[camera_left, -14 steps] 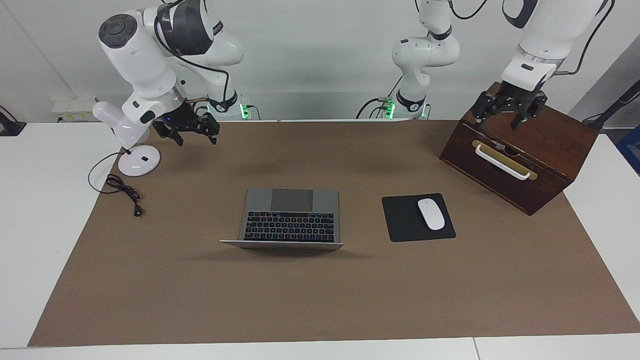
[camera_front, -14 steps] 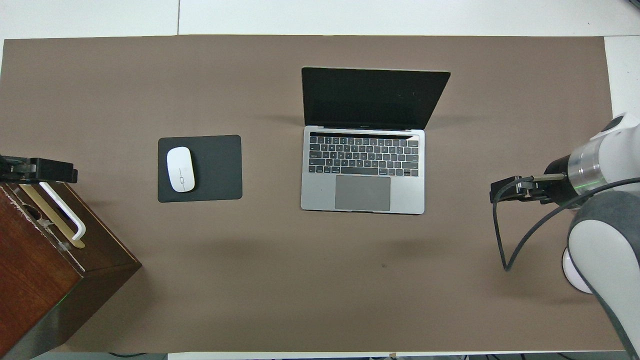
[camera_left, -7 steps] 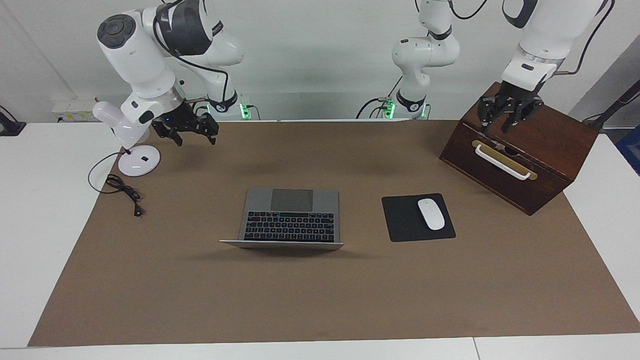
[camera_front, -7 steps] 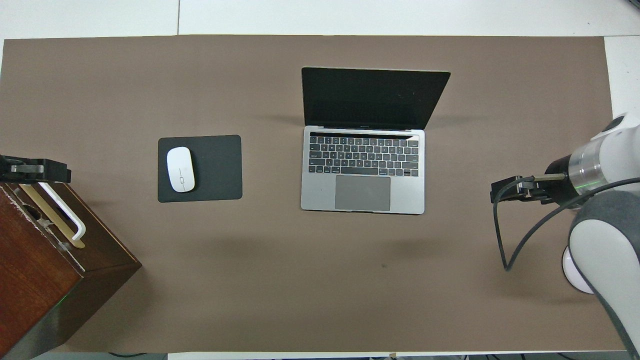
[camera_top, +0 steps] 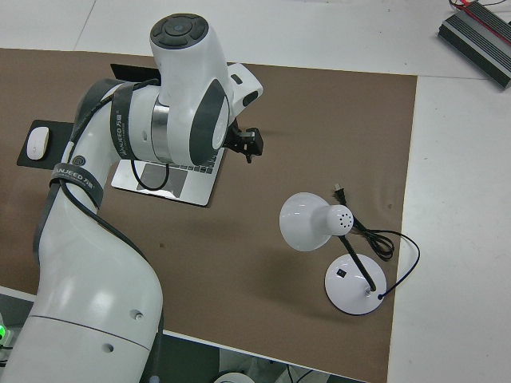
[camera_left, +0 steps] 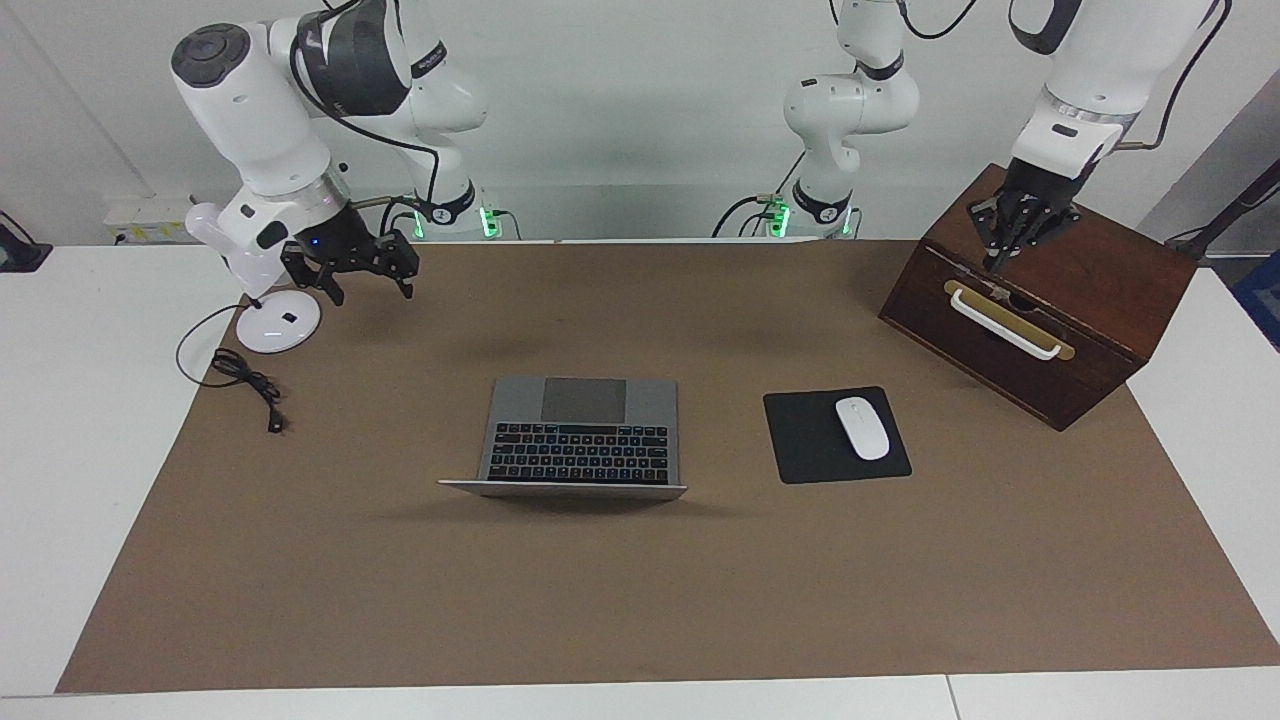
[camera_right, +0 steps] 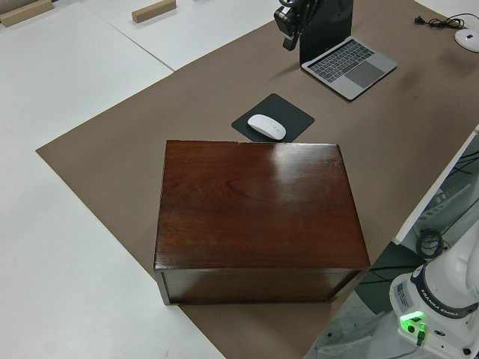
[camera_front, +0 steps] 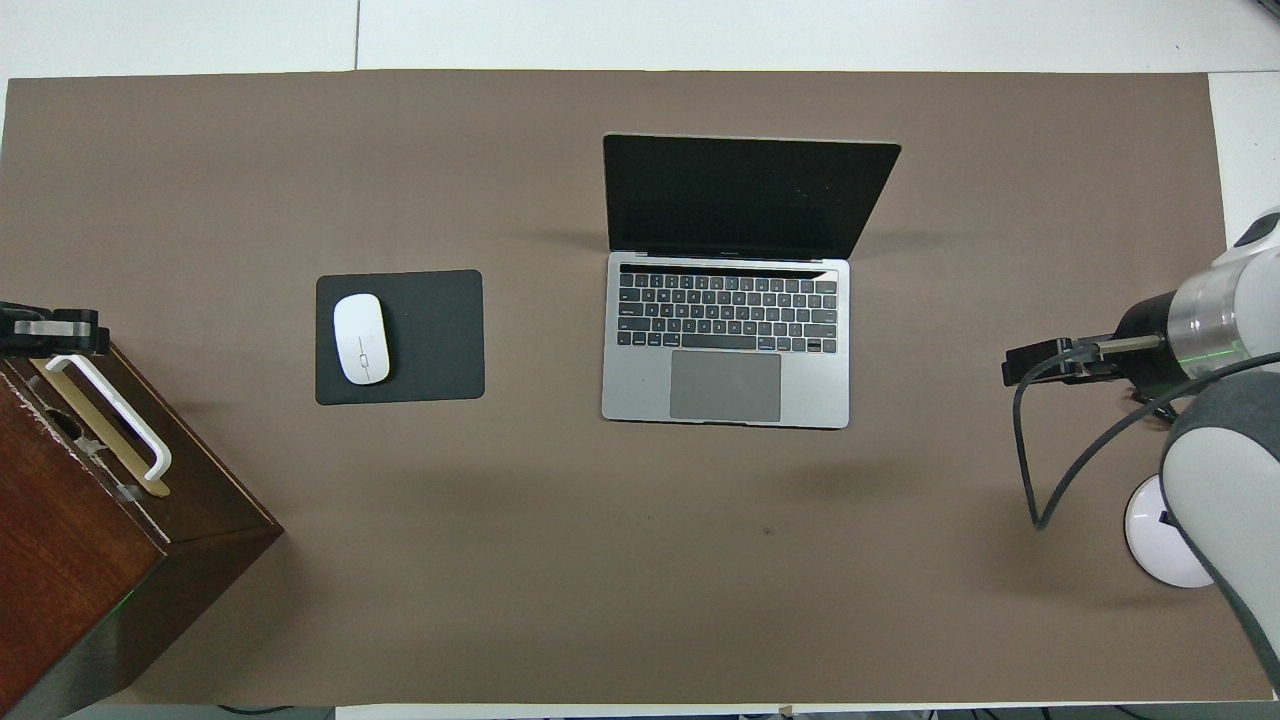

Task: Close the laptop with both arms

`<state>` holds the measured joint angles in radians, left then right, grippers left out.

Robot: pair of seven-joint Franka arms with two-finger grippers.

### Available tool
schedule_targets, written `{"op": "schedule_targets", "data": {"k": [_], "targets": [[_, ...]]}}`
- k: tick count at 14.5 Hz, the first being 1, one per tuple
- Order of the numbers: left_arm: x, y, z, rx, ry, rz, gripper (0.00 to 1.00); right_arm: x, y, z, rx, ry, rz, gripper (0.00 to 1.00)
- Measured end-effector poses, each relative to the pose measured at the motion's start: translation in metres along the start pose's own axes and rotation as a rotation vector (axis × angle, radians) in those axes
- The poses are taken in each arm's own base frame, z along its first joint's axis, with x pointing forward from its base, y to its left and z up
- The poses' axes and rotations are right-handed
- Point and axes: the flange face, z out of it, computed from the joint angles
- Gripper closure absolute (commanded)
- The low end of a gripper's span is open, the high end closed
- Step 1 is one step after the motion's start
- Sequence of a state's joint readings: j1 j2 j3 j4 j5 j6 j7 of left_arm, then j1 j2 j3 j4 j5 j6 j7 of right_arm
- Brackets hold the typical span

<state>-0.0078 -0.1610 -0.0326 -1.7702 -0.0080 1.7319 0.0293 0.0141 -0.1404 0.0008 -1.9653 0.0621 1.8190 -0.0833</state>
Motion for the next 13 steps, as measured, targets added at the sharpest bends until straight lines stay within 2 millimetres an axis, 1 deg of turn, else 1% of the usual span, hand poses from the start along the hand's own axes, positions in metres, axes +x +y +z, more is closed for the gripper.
{"op": "schedule_targets", "data": {"k": [4,6,8,10,12,13], "targets": [[0.012,0.002,-0.008,-0.039,0.106,-0.011,1.0,0.017,0.029,0.005,-0.087,0.054,-0.182,0.0],[0.017,0.004,-0.008,-0.044,0.139,-0.009,1.0,0.031,0.04,0.004,-0.148,0.101,-0.279,0.0],[0.021,0.009,-0.008,-0.047,0.166,-0.003,1.0,0.05,0.048,0.004,-0.203,0.153,-0.349,0.0],[0.025,0.021,-0.004,-0.07,0.207,0.01,1.0,0.07,0.06,0.006,-0.22,0.182,-0.368,0.0],[0.028,0.037,0.008,-0.092,0.243,0.026,1.0,0.087,0.072,0.012,-0.234,0.218,-0.37,0.0],[0.028,0.047,0.014,-0.098,0.257,0.041,1.0,0.095,0.074,0.015,-0.24,0.234,-0.372,0.0]]}}
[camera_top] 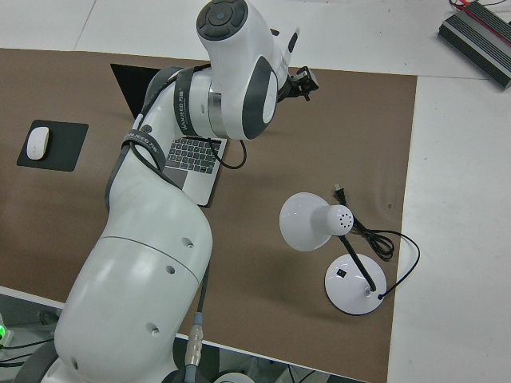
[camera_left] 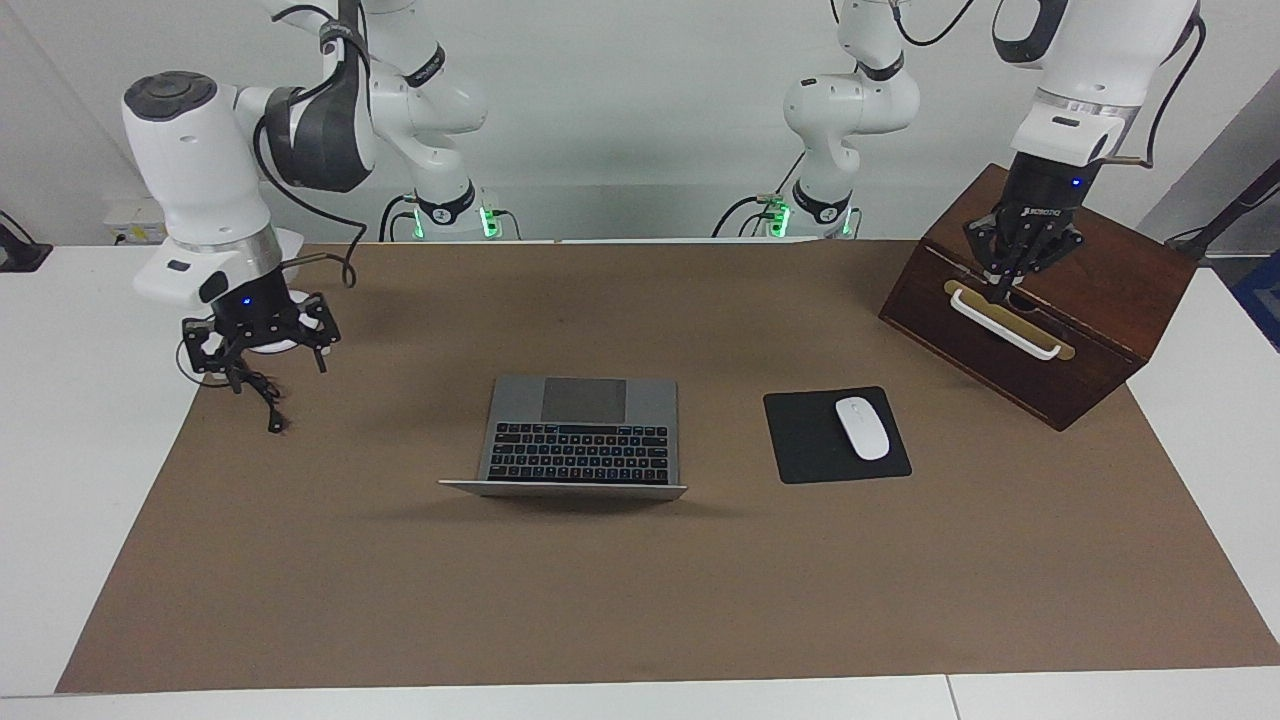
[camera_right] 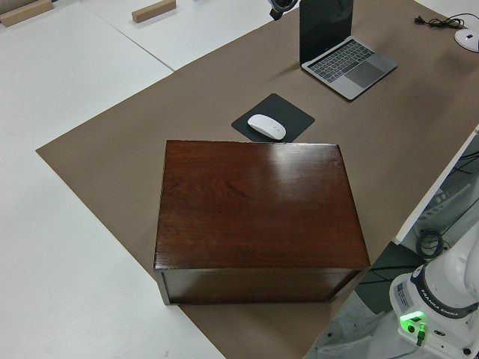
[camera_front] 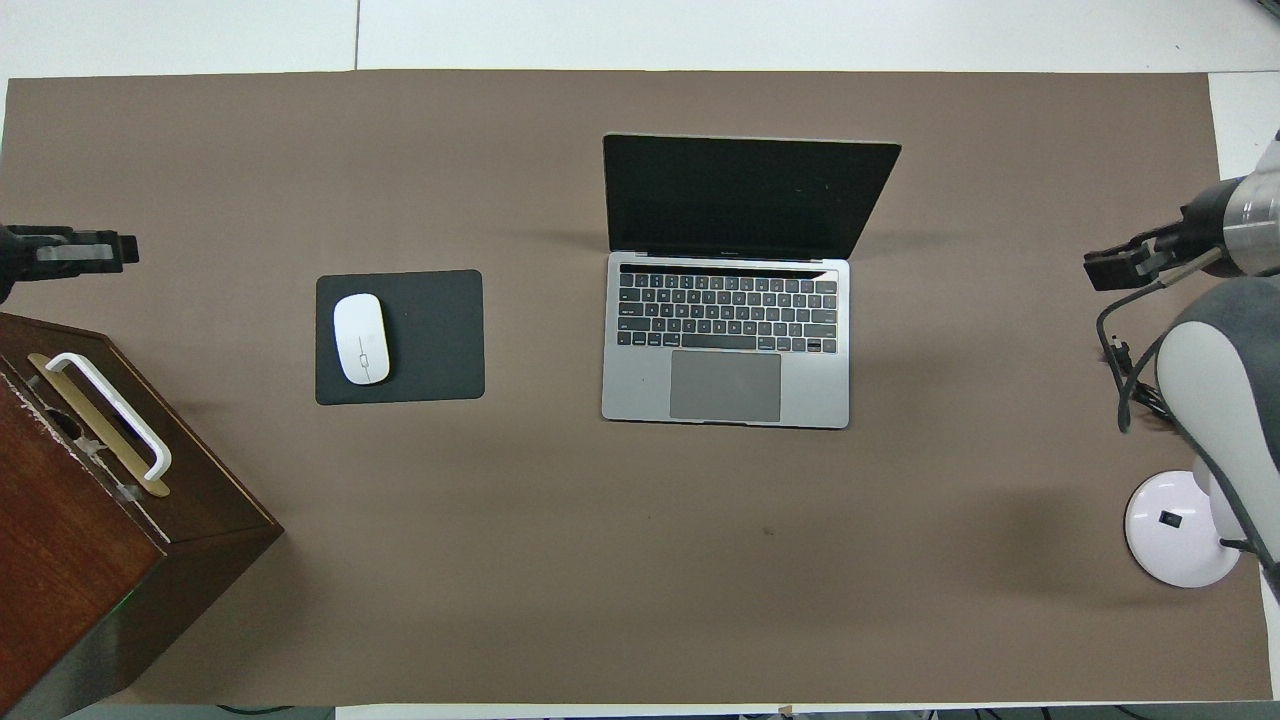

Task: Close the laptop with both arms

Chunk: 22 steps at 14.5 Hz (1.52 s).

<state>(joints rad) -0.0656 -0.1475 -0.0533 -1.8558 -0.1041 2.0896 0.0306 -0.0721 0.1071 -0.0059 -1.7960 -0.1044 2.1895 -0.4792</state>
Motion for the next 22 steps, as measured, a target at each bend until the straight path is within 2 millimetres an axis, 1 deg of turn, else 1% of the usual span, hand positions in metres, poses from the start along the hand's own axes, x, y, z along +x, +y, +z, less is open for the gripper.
{"op": "schedule_targets", "data": {"k": [2,3,5,8,9,10,11,13,14,15,16,17,18,20,22], "targets": [[-0.002,0.017,0.011,-0.011,0.028,0.029,1.0,0.018,0.001,0.004,-0.007,0.026,-0.01,0.0],[-0.003,0.025,0.017,-0.015,0.041,0.041,1.0,0.028,-0.003,0.003,0.0,0.041,-0.014,0.0],[-0.008,0.039,0.031,-0.024,0.064,0.063,1.0,0.05,-0.011,0.007,0.042,0.077,-0.004,0.04],[-0.019,0.063,0.053,-0.041,0.109,0.103,1.0,0.073,-0.012,0.023,0.077,0.094,0.017,0.06],[-0.024,0.071,0.062,-0.047,0.127,0.116,1.0,0.081,-0.018,0.03,0.091,0.086,0.028,0.1],[-0.03,0.078,0.071,-0.052,0.145,0.128,1.0,0.089,-0.026,0.034,0.105,0.08,0.043,0.21],[-0.036,0.085,0.08,-0.058,0.164,0.14,1.0,0.098,-0.033,0.035,0.115,0.079,0.046,0.34],[-0.049,0.1,0.101,-0.07,0.201,0.169,1.0,0.111,-0.047,0.034,0.126,0.079,0.048,0.55],[-0.056,0.109,0.112,-0.078,0.217,0.184,1.0,0.114,-0.05,0.033,0.128,0.079,0.054,0.61],[-0.062,0.119,0.125,-0.086,0.229,0.2,1.0,0.115,-0.051,0.031,0.129,0.079,0.055,0.69],[-0.068,0.127,0.138,-0.094,0.242,0.213,1.0,0.115,-0.05,0.03,0.129,0.078,0.057,0.8],[-0.073,0.135,0.152,-0.101,0.254,0.226,1.0,0.114,-0.048,0.03,0.128,0.077,0.06,0.97],[-0.078,0.141,0.165,-0.106,0.266,0.238,1.0,0.114,-0.046,0.03,0.128,0.074,0.063,1.0],[-0.087,0.154,0.189,-0.116,0.284,0.266,1.0,0.112,-0.044,0.03,0.13,0.066,0.066,1.0],[-0.097,0.169,0.206,-0.13,0.292,0.294,1.0,0.11,-0.046,0.031,0.141,0.042,0.063,1.0]]}}
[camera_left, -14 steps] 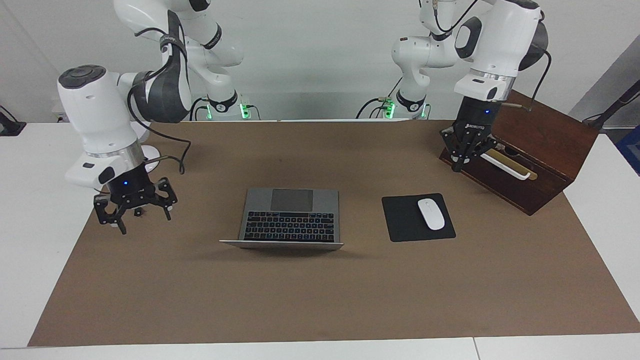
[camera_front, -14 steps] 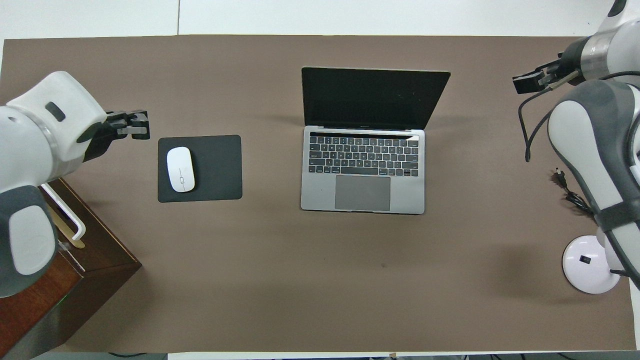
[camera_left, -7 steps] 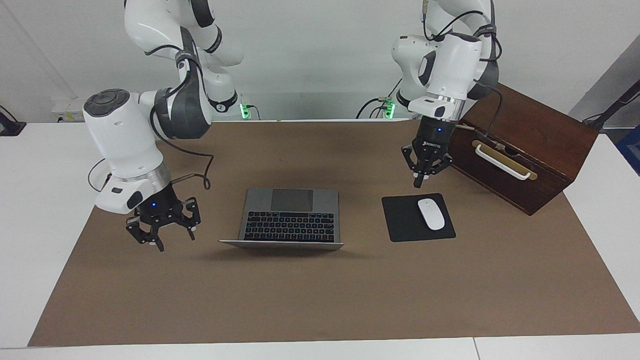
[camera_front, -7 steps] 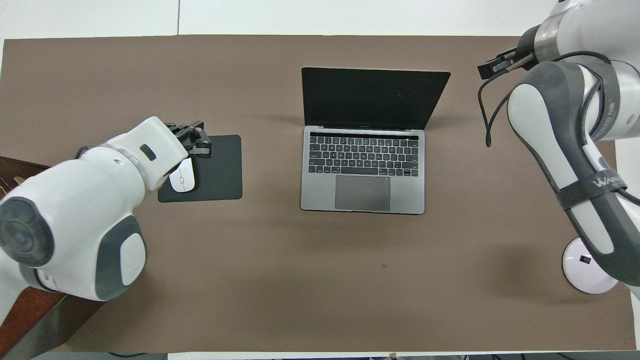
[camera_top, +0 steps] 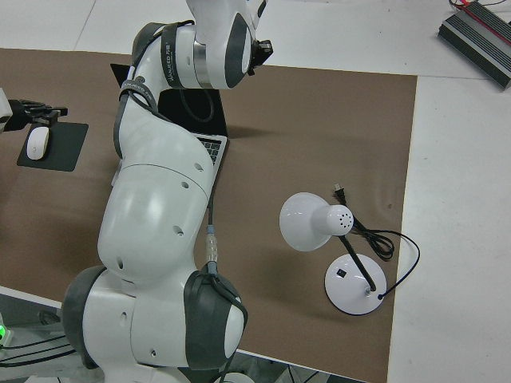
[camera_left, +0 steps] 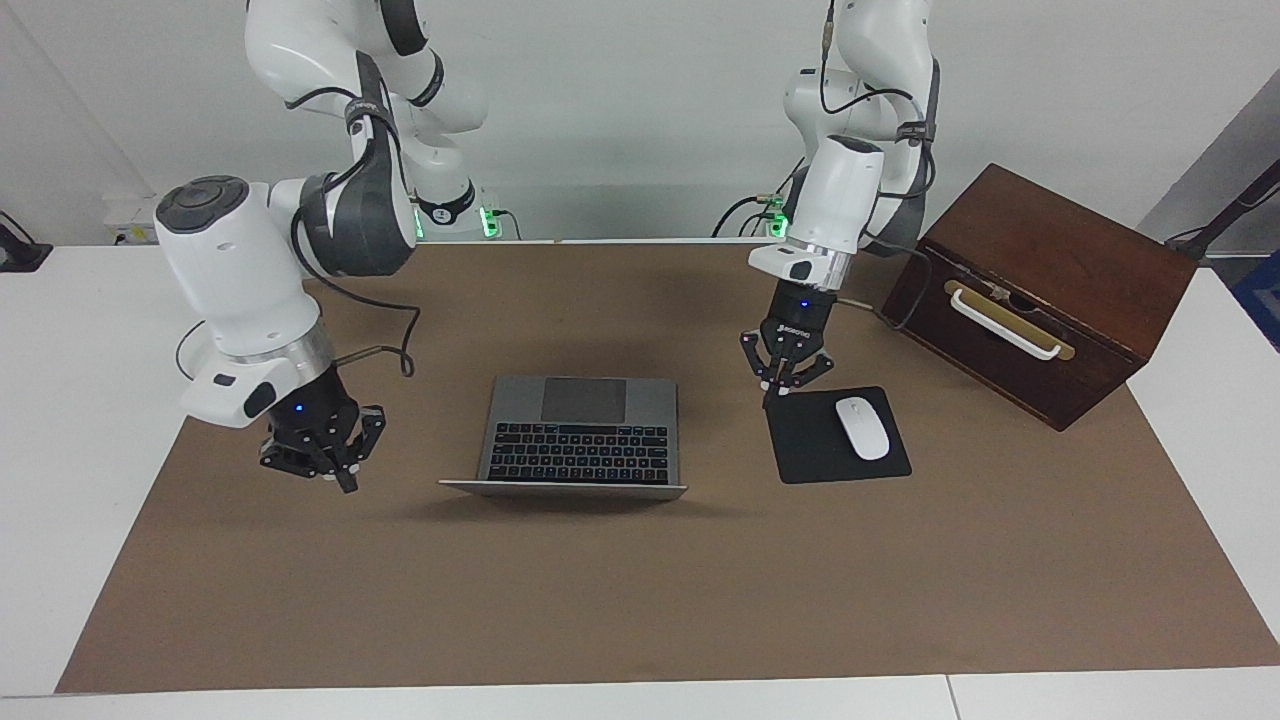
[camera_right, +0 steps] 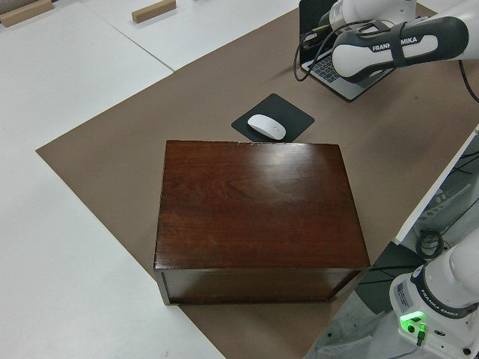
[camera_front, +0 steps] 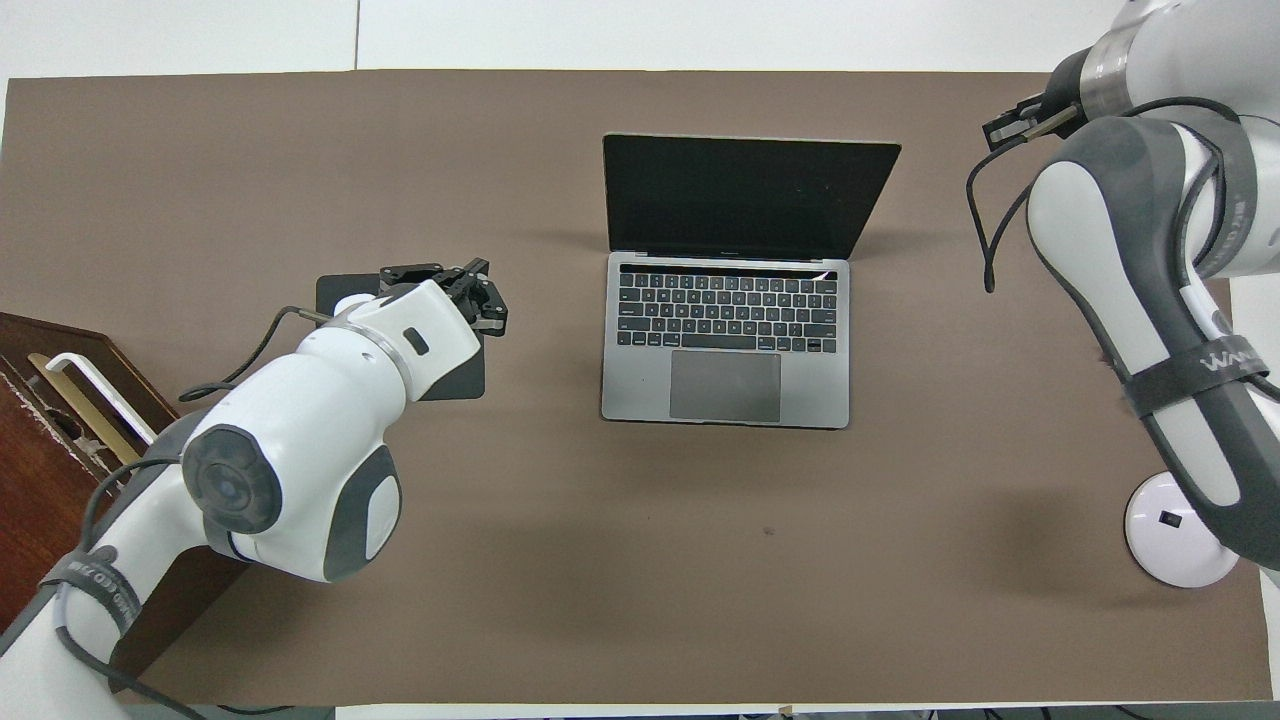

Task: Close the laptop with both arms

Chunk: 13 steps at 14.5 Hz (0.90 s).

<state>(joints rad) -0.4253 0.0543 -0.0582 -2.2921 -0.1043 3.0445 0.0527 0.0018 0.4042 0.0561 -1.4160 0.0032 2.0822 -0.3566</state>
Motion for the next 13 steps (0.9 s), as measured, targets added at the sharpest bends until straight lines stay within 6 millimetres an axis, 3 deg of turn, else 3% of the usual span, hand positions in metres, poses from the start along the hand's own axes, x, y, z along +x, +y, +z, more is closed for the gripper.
{"op": "schedule_targets", "data": {"k": [5,13], "targets": [[-0.03,0.041,0.023,-0.042,0.023,0.061,1.0,0.015,-0.04,-0.008,-0.011,-0.013,0.002,1.0],[-0.094,0.094,0.081,-0.097,0.069,0.136,1.0,0.031,-0.104,-0.017,-0.046,-0.053,0.244,1.0]]}}
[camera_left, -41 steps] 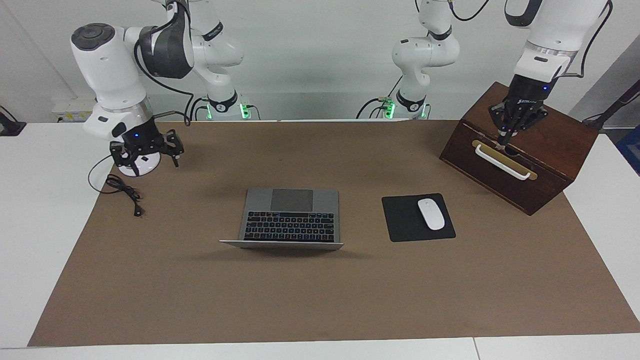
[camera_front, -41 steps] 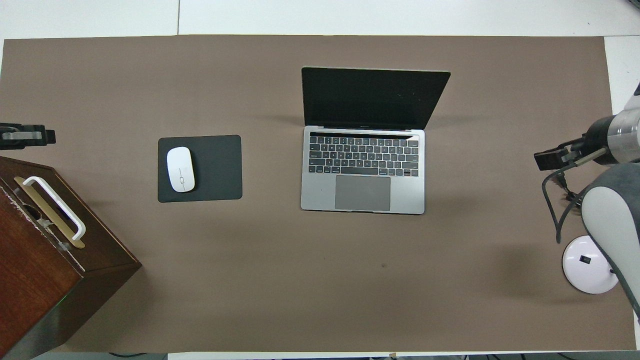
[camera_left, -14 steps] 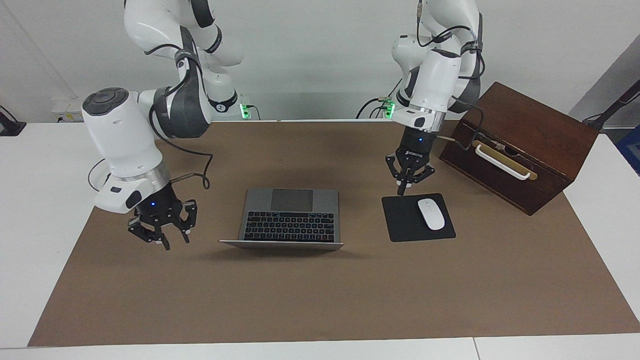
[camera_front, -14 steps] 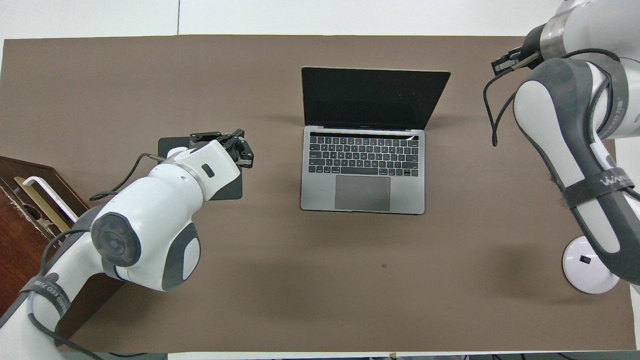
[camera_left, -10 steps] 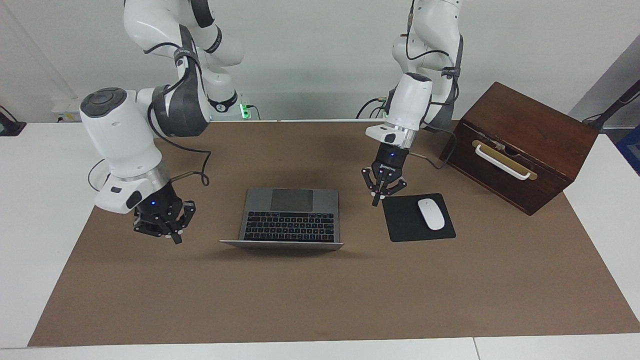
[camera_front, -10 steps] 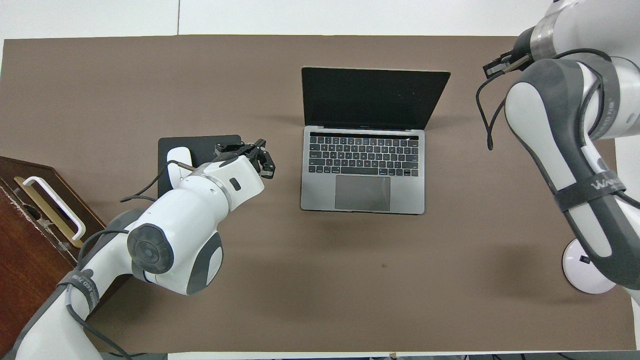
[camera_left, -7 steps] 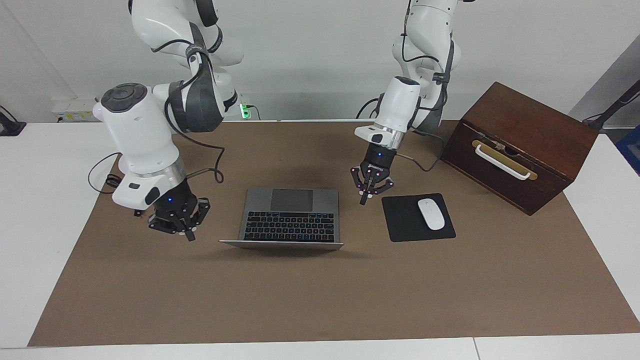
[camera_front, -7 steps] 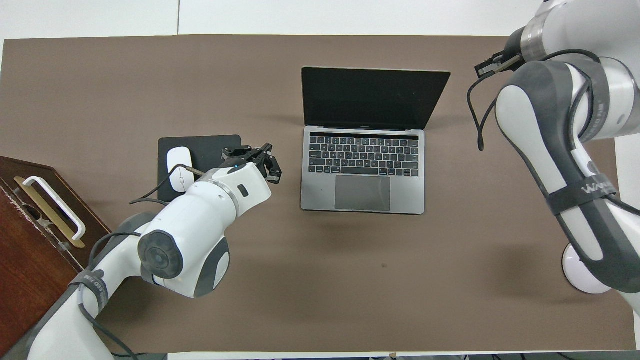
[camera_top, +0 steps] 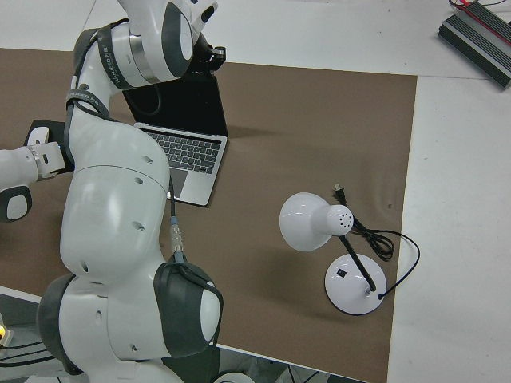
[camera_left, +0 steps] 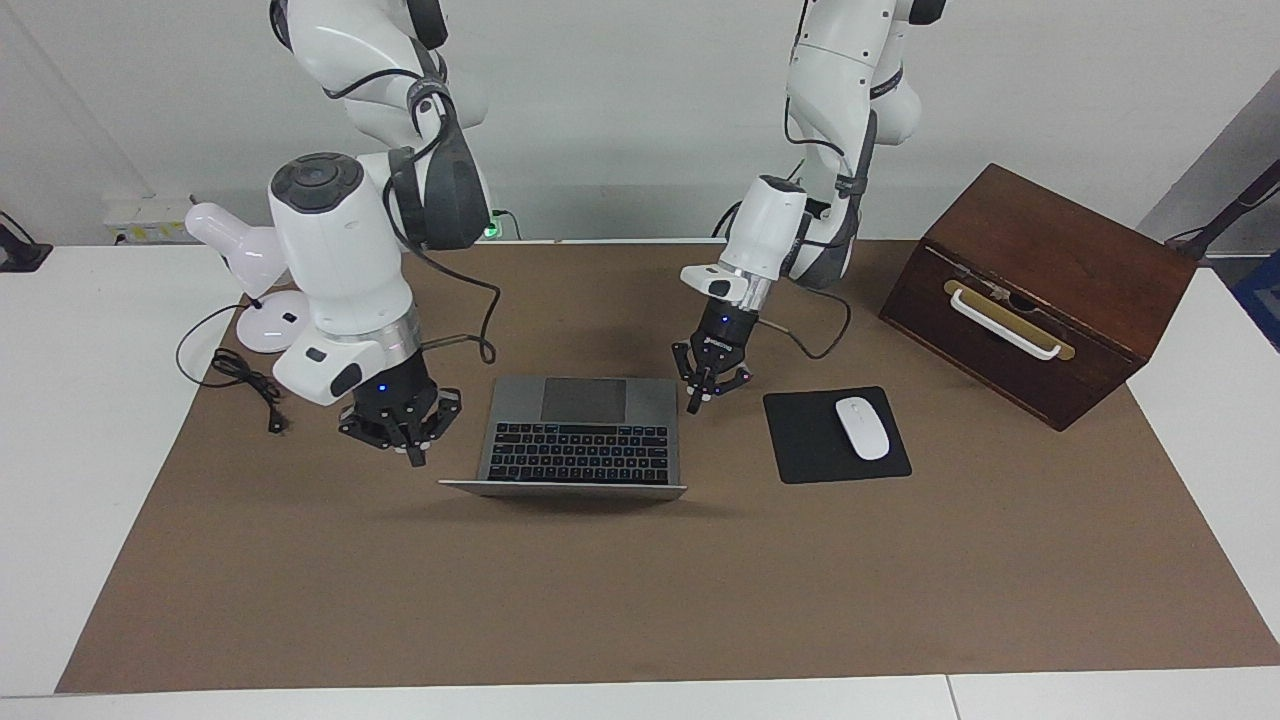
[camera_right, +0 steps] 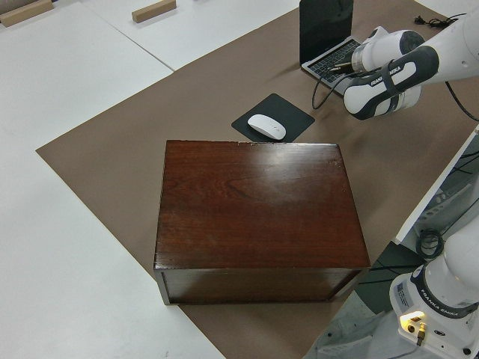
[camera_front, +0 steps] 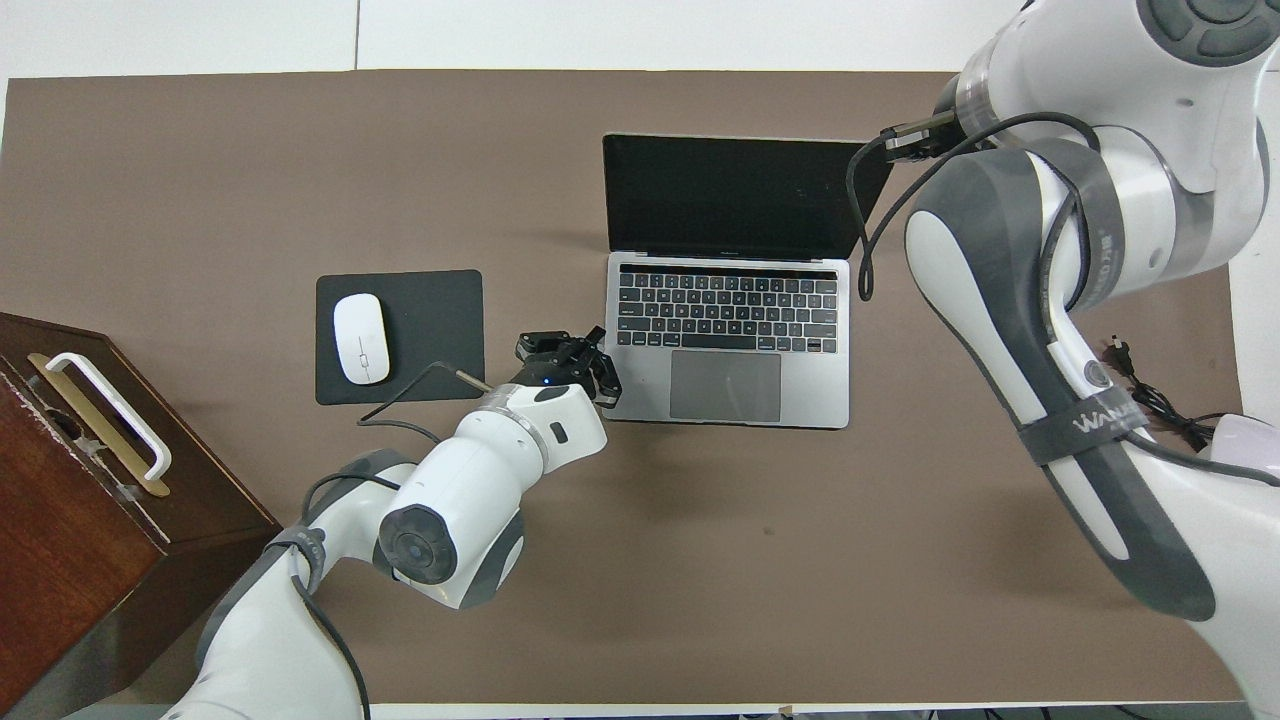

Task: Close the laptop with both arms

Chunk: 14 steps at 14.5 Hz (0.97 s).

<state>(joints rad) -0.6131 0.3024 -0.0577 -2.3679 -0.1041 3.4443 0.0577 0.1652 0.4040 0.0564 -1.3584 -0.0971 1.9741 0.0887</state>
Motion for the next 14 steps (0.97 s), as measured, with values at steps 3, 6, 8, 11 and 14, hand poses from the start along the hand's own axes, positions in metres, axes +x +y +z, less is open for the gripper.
{"op": "schedule_targets", "data": {"k": [3,6,8,11,14], "targets": [[-0.02,0.009,0.009,-0.009,-0.019,0.015,1.0,-0.006,-0.037,-0.001,-0.026,-0.027,0.117,1.0],[-0.027,0.011,0.008,-0.011,-0.027,0.02,1.0,-0.01,-0.068,-0.007,-0.041,-0.023,0.196,1.0],[-0.029,0.013,0.007,-0.014,-0.027,0.025,1.0,-0.01,-0.072,-0.008,-0.04,-0.019,0.23,1.0],[-0.03,0.023,0.006,-0.025,-0.027,0.039,1.0,-0.01,-0.076,-0.01,-0.038,-0.015,0.282,1.0],[-0.031,0.024,0.006,-0.027,-0.026,0.041,1.0,-0.003,-0.069,-0.013,-0.022,0.037,0.288,1.0]]}}
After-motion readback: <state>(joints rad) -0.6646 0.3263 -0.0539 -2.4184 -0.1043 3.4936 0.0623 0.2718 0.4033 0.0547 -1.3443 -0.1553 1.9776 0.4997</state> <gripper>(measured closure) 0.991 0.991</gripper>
